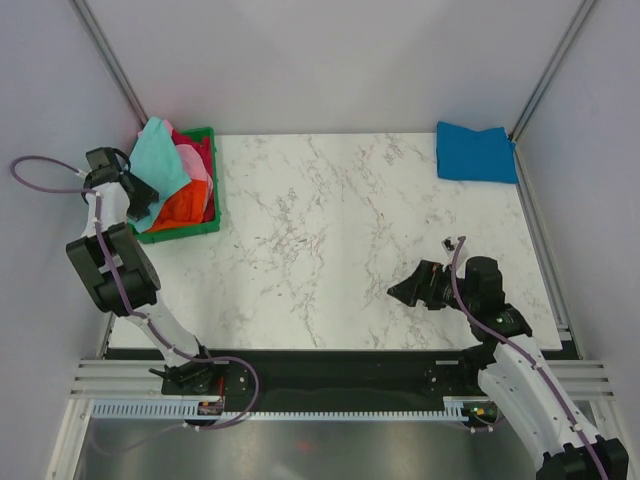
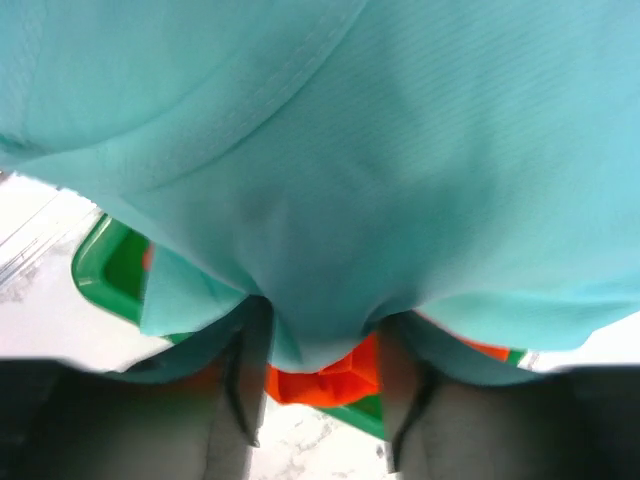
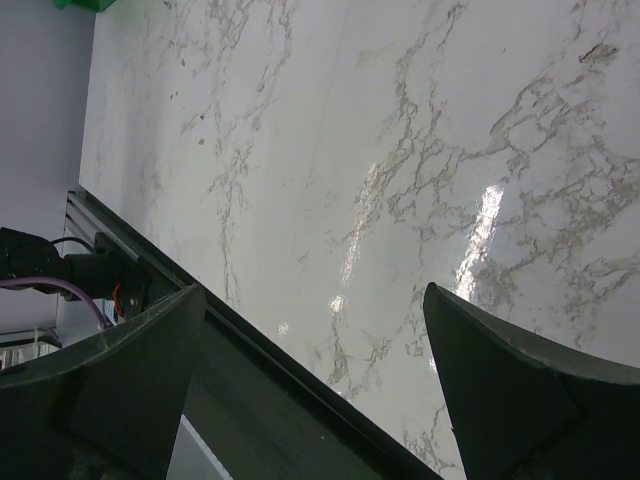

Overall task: Fold and stack the t-shirts
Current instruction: Grab the tshirt from the pile, then move the tshirt to the center of the board, then flatten the tshirt out

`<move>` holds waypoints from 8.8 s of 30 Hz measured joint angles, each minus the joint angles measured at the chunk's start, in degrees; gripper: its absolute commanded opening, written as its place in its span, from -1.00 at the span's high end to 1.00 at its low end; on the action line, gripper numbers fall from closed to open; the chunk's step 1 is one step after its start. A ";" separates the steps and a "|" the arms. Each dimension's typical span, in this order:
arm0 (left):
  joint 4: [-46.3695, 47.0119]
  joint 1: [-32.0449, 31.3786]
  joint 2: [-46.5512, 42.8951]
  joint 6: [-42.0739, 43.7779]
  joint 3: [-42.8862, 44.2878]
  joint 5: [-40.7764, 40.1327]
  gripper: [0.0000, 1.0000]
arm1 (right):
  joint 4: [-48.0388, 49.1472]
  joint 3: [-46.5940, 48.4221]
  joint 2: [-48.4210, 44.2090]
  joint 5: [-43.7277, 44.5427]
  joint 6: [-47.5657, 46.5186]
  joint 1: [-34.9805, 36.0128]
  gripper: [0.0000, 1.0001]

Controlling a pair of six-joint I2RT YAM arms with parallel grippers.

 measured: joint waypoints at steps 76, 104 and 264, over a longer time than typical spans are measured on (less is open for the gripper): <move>3.08 -52.43 -47.69 -3.67 -45.03 2.73 -0.65 | -15.37 72.89 81.24 42.86 -11.67 26.45 -0.96; 0.17 -52.65 -51.10 -4.26 -41.03 -1.53 -0.60 | -24.63 41.70 24.15 64.43 -5.57 12.04 -0.96; -9.79 -37.05 -36.76 14.45 -27.02 1.53 0.96 | -0.79 16.81 41.29 40.06 6.47 21.22 0.68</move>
